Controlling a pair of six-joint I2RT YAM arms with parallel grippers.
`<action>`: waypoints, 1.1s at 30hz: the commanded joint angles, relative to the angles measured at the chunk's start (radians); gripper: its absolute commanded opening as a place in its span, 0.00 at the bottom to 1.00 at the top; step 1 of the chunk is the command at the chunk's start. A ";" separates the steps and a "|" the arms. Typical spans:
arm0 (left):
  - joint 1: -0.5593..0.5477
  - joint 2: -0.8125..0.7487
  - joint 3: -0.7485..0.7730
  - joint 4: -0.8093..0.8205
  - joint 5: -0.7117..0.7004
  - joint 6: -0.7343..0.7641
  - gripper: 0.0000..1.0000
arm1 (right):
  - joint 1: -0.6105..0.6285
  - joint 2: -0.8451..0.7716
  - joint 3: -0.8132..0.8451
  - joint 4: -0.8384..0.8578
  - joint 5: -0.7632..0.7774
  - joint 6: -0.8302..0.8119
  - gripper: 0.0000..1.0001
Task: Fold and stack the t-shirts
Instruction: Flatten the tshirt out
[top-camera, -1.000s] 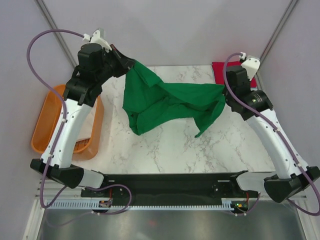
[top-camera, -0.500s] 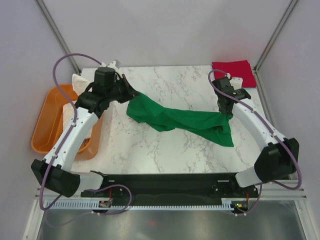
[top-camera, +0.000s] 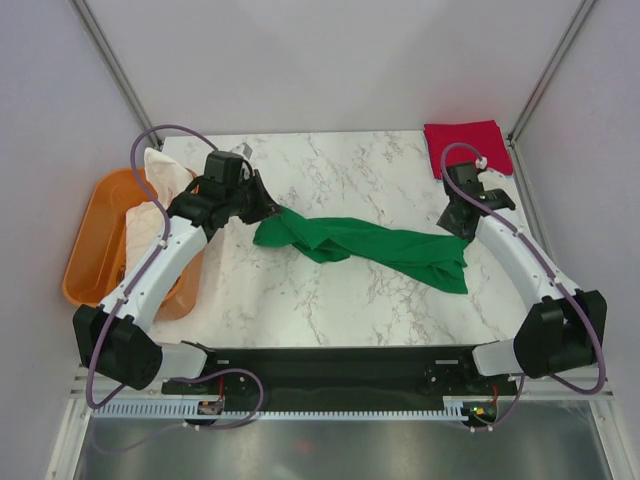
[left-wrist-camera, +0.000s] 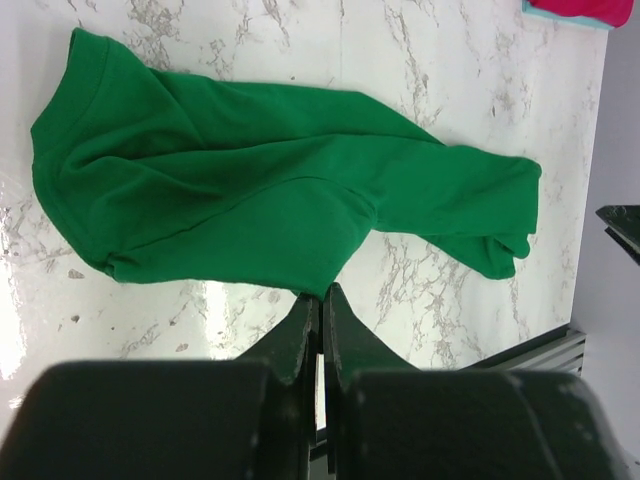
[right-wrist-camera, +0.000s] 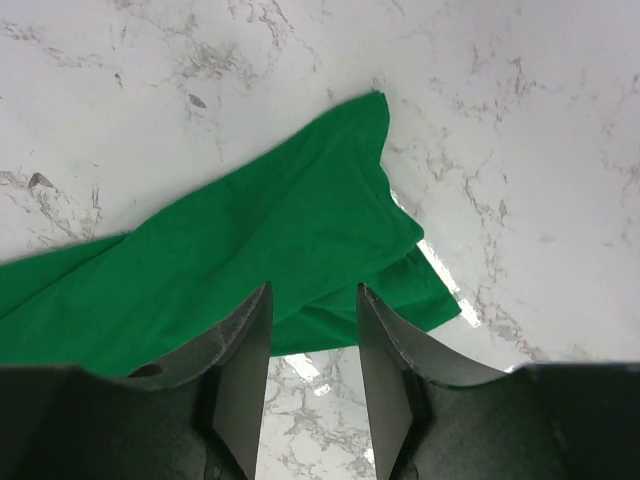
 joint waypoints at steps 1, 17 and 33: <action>0.005 -0.017 -0.013 0.037 0.025 0.044 0.02 | -0.037 -0.058 -0.091 0.026 -0.052 0.146 0.47; 0.003 -0.025 -0.041 0.043 0.023 0.055 0.02 | -0.391 -0.066 -0.370 0.276 -0.308 0.292 0.37; 0.003 -0.023 -0.043 0.057 0.029 0.058 0.02 | -0.402 0.009 -0.427 0.397 -0.362 0.405 0.39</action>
